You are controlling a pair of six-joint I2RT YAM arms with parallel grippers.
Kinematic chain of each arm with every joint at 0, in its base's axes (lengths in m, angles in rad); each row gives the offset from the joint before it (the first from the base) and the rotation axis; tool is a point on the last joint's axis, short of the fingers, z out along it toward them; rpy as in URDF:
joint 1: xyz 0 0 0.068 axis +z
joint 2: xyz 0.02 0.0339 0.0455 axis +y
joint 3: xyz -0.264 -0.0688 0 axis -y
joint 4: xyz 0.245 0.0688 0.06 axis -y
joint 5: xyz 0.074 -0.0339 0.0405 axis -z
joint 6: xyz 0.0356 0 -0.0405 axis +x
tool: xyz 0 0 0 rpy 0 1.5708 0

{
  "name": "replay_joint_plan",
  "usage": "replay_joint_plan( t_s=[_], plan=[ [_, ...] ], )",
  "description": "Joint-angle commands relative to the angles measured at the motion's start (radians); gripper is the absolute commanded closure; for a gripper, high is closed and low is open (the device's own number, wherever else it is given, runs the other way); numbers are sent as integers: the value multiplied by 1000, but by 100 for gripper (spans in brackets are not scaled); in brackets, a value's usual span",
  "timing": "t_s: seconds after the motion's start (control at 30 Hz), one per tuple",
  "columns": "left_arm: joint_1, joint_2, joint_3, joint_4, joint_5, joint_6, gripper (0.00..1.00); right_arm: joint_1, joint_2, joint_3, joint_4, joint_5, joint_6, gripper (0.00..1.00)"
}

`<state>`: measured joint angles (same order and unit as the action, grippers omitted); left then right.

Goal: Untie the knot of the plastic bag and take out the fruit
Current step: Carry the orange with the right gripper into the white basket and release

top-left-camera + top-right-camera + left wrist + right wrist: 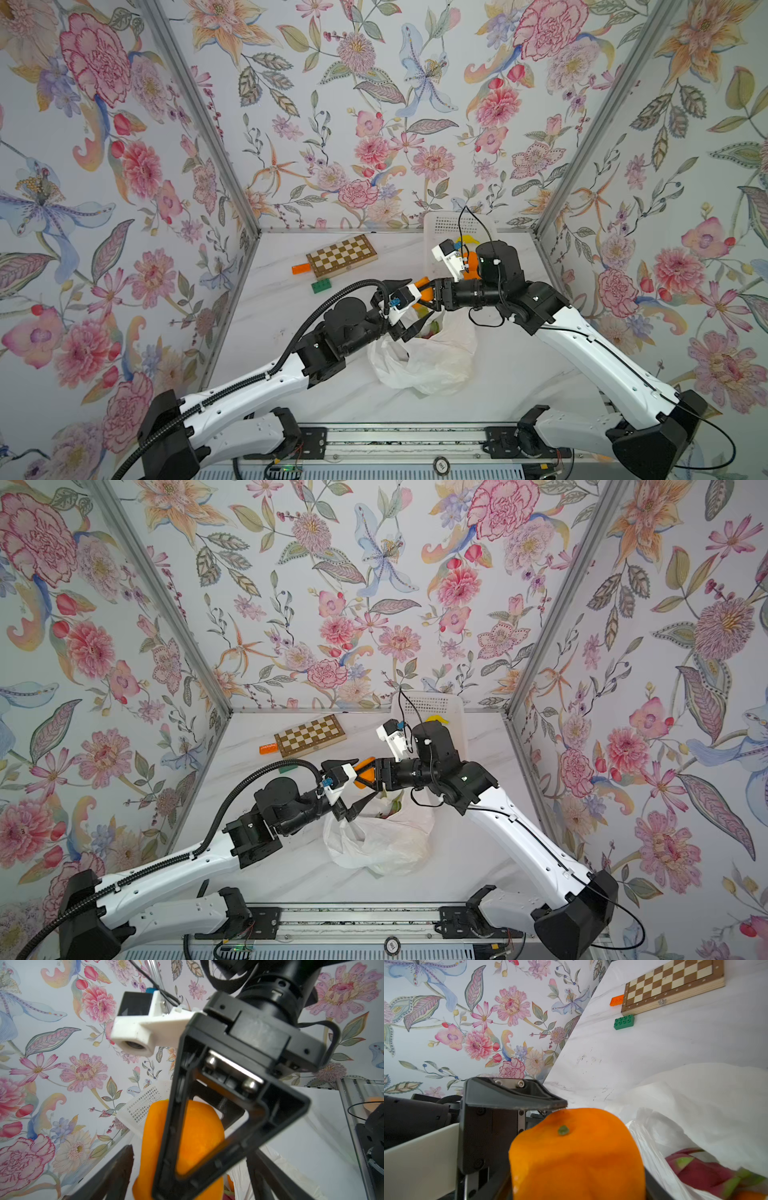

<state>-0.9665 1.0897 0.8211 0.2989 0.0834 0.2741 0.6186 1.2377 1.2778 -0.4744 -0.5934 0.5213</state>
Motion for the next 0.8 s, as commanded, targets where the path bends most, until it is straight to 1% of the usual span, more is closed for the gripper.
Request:
replay_joint_plan(
  t_s=[0.0, 0.17, 0.23, 0.3, 0.5, 0.63, 0.77],
  plan=[
    [-12, -41, 33, -67, -121, -75, 10, -54, -20, 55, 13, 94, 11, 46],
    [-25, -77, 19, -134, -136, -181, 7, -152, 13, 92, 13, 185, 0, 46],
    [-38, -95, -1, -137, -135, -217, 7, -193, 41, 102, 11, 234, -8, 46],
    [-48, -112, -23, -132, -138, -246, 6, -238, 78, 113, 11, 259, -16, 46],
    [-67, -145, -56, -132, -150, -322, 4, -354, 220, 142, 1, 277, -51, 46],
    [-73, -143, -61, -151, -149, -335, 3, -402, 319, 171, 0, 281, -78, 46],
    [-80, -130, -53, -173, -175, -337, 3, -438, 432, 211, -3, 285, -90, 47]
  ],
)
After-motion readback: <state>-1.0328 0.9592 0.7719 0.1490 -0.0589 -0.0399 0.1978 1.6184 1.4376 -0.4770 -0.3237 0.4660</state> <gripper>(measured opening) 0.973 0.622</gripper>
